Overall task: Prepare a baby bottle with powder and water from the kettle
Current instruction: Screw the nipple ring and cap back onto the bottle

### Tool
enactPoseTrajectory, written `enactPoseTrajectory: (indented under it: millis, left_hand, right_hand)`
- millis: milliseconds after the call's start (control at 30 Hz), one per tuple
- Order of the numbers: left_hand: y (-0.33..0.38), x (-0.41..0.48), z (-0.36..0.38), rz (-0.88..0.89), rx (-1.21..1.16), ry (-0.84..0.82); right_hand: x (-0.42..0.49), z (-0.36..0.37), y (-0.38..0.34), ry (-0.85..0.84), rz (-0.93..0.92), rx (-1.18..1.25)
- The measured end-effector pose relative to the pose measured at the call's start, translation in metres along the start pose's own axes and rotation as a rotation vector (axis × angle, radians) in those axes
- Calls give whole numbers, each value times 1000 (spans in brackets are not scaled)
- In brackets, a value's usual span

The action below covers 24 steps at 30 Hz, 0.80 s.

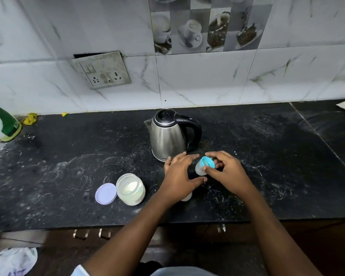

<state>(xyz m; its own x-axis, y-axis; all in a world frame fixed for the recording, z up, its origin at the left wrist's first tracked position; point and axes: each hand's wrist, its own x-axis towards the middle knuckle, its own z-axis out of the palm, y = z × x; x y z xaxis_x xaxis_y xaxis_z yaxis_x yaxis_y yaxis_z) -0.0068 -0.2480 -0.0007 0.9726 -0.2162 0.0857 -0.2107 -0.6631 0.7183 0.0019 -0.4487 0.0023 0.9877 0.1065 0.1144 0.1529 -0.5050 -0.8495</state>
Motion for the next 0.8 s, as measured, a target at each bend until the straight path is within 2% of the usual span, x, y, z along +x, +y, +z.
enactPoseTrajectory:
  millis: [167, 300, 367, 467, 633, 800]
  left_hand:
    - [2, 13, 2, 23, -32, 5]
    - [2, 11, 3, 35, -60, 11]
    - [-4, 10, 1, 25, -152, 27]
    - [-18, 7, -4, -46, -427, 86]
    - [-38, -8, -15, -186, -609, 284]
    - [-54, -44, -5, -273, -649, 370]
  right_hand:
    - [-6, -6, -23, 7, -50, 85]
    - [-6, -13, -30, 110, -106, 160]
    - [-4, -20, -34, 146, -85, 321]
    - [-3, -26, -36, 115, -36, 545]
    - [-11, -15, -24, 23, 156, 856]
    - [-22, 2, -16, -67, 290, 684]
